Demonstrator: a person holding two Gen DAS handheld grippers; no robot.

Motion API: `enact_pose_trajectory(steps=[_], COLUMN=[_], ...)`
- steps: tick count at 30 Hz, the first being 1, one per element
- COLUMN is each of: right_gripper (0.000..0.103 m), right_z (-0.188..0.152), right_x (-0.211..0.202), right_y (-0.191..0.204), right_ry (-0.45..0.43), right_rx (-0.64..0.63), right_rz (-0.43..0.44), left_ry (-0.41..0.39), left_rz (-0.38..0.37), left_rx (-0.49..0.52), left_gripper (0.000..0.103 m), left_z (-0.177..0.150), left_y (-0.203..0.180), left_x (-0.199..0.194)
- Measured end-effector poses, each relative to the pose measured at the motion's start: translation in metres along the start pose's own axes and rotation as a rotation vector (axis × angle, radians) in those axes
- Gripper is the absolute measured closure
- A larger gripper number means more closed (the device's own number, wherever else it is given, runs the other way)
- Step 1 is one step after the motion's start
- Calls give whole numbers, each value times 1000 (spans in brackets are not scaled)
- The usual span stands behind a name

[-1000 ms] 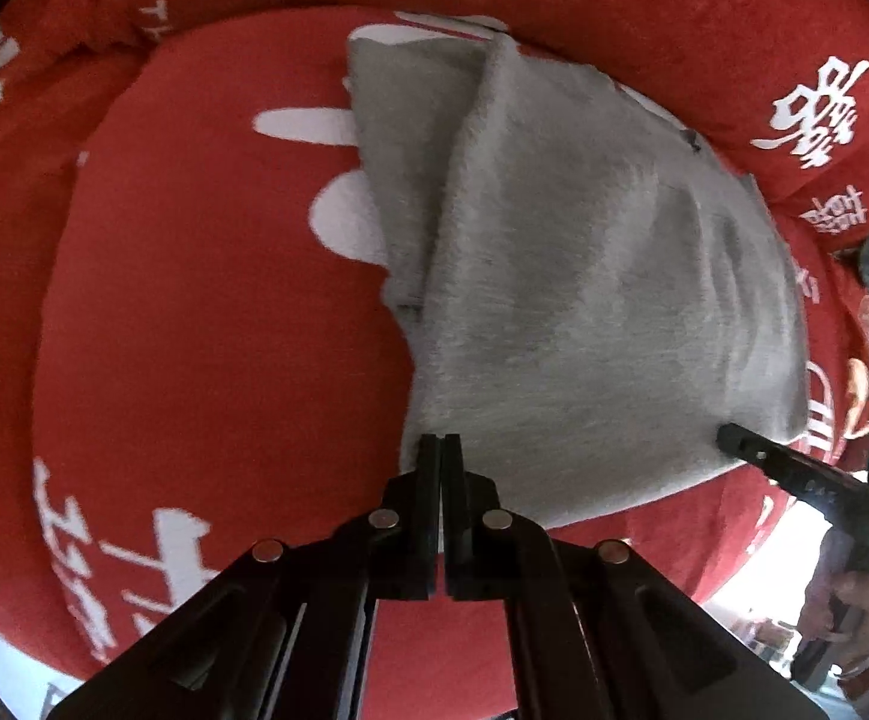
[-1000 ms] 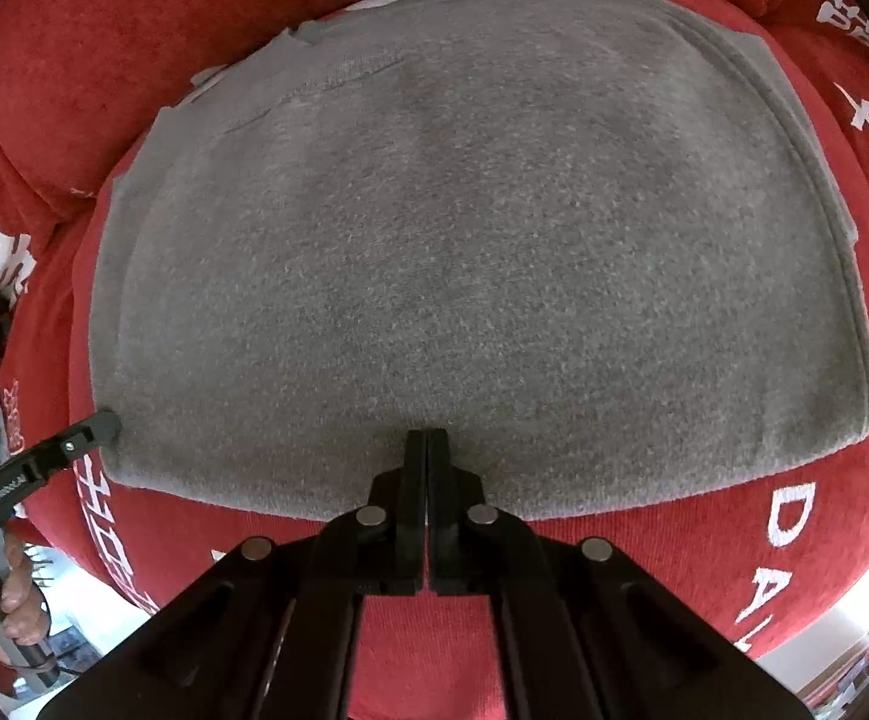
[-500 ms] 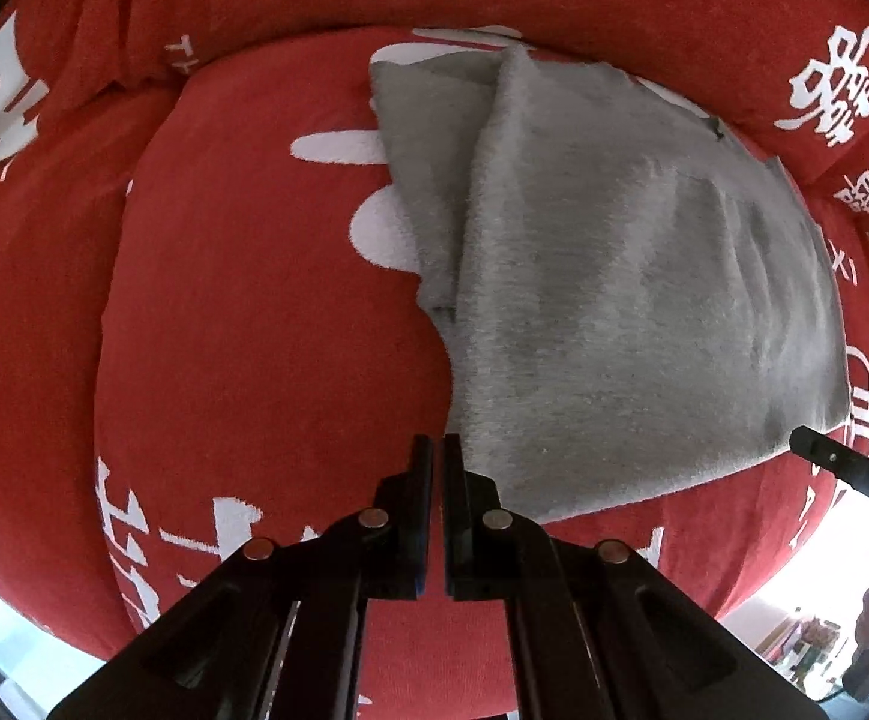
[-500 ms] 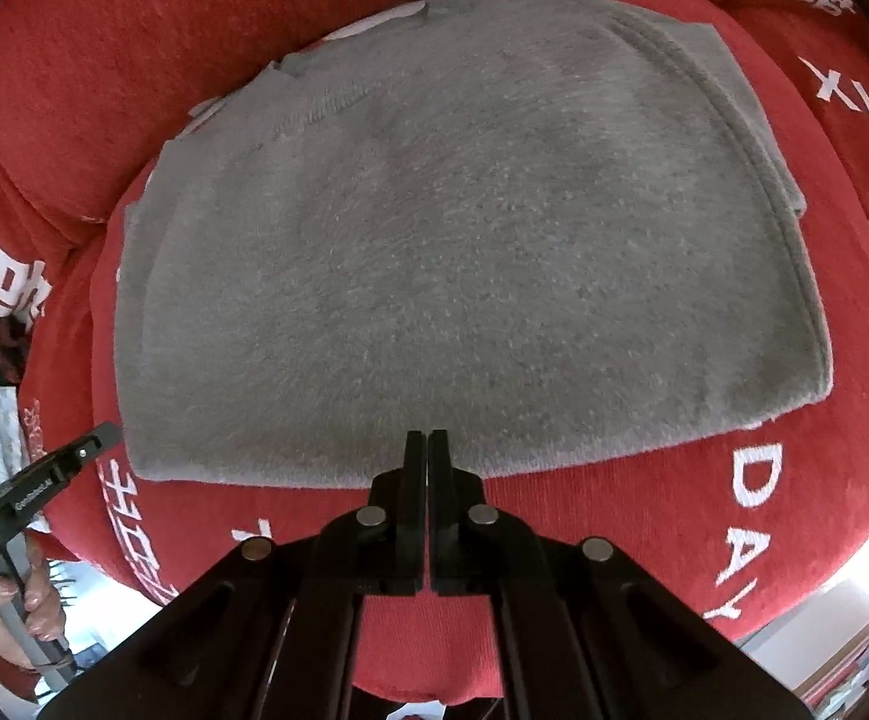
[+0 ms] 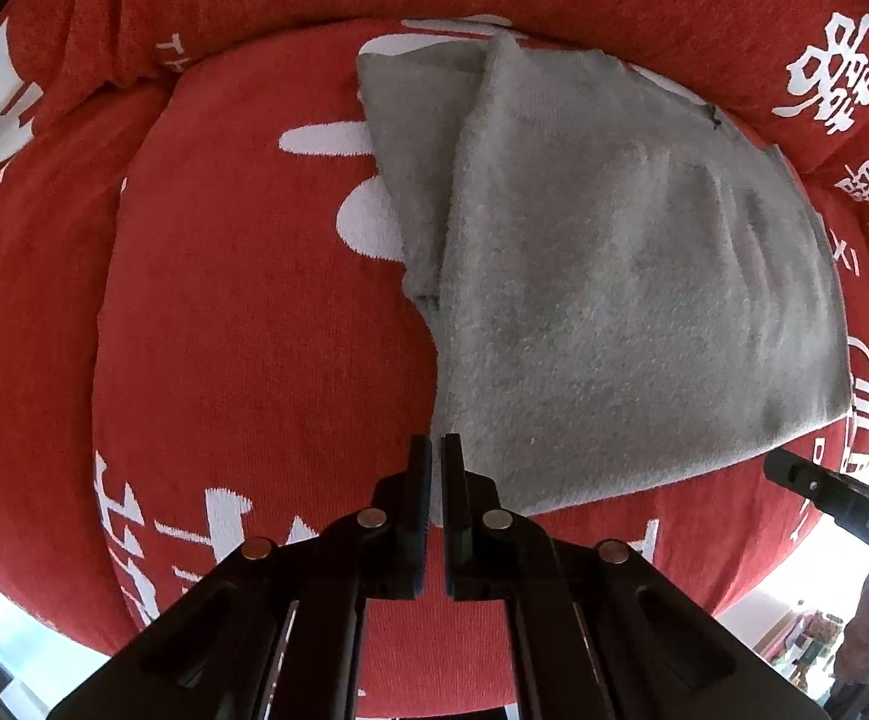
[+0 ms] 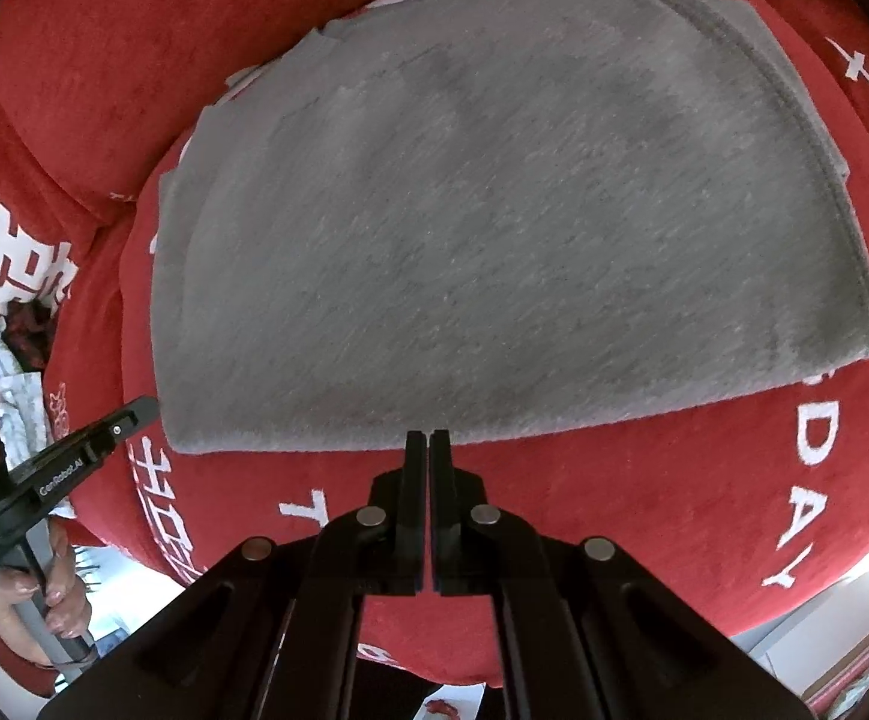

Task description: Fold small clothes

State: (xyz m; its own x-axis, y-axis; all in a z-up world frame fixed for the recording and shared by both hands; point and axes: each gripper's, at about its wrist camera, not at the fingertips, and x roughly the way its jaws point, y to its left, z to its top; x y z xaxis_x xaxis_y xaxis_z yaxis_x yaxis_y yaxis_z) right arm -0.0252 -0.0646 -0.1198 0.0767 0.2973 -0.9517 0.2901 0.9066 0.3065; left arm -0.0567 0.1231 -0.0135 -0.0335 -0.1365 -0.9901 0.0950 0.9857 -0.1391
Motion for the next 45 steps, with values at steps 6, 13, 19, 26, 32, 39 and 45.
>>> enact_pose_trajectory(steps=[6, 13, 19, 26, 32, 39, 45], right_gripper=[103, 101, 100, 64, 44, 44, 54], right_z=[-4, -6, -7, -12, -32, -38, -23], right_x=[3, 8, 10, 23, 55, 88, 100], right_y=[6, 15, 29, 31, 15, 12, 27], right_ry=[7, 30, 35, 50, 38, -44, -74], right_rx=[-2, -1, -15, 117, 328, 508, 554], right_rz=[12, 30, 107, 342, 558, 690, 737], left_ry=[21, -4, -52, -53, -48, 3, 26], left_rz=[15, 23, 62, 42, -187, -435, -513], left_rx=[-16, -21, -14, -88, -183, -194, -206], left_gripper=[99, 70, 2, 2, 2, 2, 2], left_z=[-1, -6, -5, 11, 31, 60, 75], left_y=[4, 11, 16, 44, 67, 65, 64], left_x=[3, -2, -14, -11, -4, 18, 30])
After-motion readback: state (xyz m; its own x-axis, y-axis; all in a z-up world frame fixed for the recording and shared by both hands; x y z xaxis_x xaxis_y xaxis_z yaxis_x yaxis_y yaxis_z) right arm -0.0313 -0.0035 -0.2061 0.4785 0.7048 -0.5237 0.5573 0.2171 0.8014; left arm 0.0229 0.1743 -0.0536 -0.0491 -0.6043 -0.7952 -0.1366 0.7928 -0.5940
